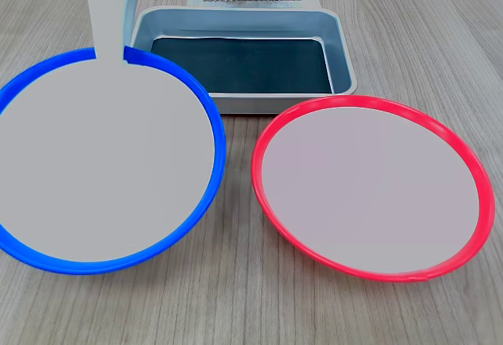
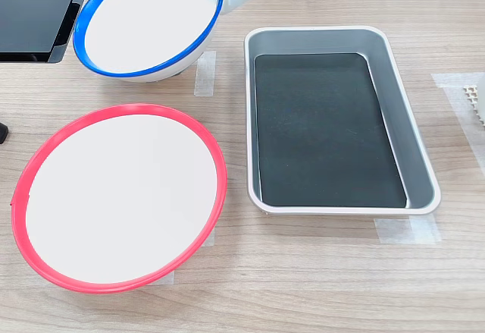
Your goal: Lift the stacked dish and set it down on the table.
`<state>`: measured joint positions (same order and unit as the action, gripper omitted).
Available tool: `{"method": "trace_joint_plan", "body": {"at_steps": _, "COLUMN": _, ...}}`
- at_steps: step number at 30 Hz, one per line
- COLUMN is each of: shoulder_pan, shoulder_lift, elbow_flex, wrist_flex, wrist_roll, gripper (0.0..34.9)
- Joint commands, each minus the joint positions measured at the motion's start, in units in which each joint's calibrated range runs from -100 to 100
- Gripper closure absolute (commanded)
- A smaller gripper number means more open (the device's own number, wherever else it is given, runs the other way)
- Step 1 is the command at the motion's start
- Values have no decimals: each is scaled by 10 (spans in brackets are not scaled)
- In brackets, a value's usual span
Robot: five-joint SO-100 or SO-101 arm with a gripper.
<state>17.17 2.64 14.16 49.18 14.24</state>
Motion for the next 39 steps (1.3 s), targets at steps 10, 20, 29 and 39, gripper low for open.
{"method": "trace_joint_plan", "body": {"at_steps": 10, "shoulder_pan": -11, "shoulder_lift": 52, "elbow_flex": -29, "wrist_flex": -56, "wrist_roll": 0, "gripper": 349}}
{"method": "trace_joint_plan", "body": {"at_steps": 20, "shoulder_pan": -26, "shoulder_lift": 61, "elbow_flex": -5, "wrist_flex": -46, "wrist_roll": -5, "gripper": 349}}
{"method": "trace_joint_plan", "body": {"at_steps": 29, "shoulder_pan": -18, "shoulder_lift": 52, "elbow_flex": 43, "wrist_flex": -65, "wrist_roll": 6, "gripper": 314}}
{"method": "trace_joint_plan", "body": {"at_steps": 39, "shoulder_pan": -5, "shoulder_lift": -24, "elbow_flex": 50, "wrist_flex": -5, "wrist_roll": 17, "gripper": 236}}
